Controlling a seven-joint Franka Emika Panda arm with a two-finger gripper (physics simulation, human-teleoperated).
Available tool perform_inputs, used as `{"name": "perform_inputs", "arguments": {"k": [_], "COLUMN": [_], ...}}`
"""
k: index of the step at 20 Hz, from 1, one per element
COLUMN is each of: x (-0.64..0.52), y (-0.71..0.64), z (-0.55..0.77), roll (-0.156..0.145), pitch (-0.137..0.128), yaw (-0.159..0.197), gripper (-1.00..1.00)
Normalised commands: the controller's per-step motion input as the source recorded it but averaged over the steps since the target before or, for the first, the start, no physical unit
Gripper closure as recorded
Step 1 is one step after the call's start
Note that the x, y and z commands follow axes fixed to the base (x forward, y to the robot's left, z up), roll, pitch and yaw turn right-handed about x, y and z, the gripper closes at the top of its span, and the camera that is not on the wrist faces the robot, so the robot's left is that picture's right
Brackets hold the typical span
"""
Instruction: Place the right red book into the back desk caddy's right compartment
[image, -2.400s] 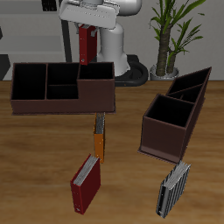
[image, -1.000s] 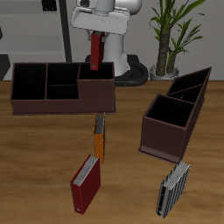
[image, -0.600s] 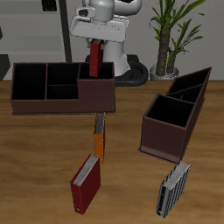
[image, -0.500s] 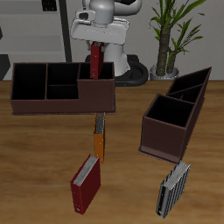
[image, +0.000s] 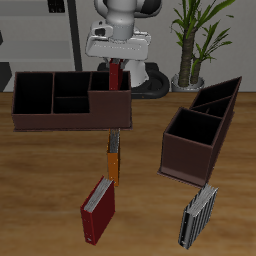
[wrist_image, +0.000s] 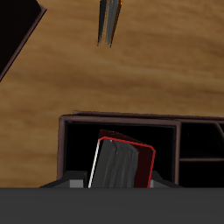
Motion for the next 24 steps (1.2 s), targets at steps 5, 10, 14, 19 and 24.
{"name": "perform_inputs", "arguments": {"k": [5, 10, 14, 19, 24], "x": [0.01, 0.05, 0.06, 0.04, -0.03], "y": [0.04, 0.00, -0.02, 0.01, -0.04], "z": [-0.37, -0.29, -0.26, -0.04, 0.14], "roll": [0.022, -0.009, 0.009, 0.030, 0.016], "pitch": [0.049, 0.029, 0.063, 0.030, -0.022], "yaw": [-0.006, 0.019, -0.030, -0.017, -0.014], "gripper": [1.00, 1.00, 1.00, -1.00, -1.00]}}
